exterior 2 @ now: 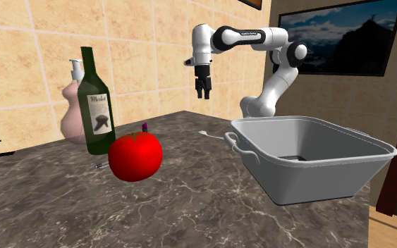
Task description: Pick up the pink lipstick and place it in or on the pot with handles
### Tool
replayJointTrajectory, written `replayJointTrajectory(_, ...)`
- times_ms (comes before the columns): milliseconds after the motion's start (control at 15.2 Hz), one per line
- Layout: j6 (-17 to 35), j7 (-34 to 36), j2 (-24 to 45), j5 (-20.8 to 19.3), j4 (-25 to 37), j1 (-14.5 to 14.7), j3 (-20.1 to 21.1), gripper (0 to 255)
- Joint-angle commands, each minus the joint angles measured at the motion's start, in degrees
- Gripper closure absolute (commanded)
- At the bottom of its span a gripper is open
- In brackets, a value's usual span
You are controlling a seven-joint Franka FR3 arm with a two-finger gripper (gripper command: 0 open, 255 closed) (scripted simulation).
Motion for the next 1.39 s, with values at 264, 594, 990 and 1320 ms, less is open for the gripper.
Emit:
replayJointTrajectory(264,4.54,4.74,6.25,1.93,3.01,1.32,4.13,0)
replayJointTrajectory(594,9.36,10.66,14.99,2.84,8.47,2.36,8.89,0)
replayJointTrajectory(990,13.41,18.11,26.47,1.43,17.43,2.93,14.07,0)
replayJointTrajectory(1320,14.95,24.79,36.83,-1.99,27.02,3.49,17.72,0)
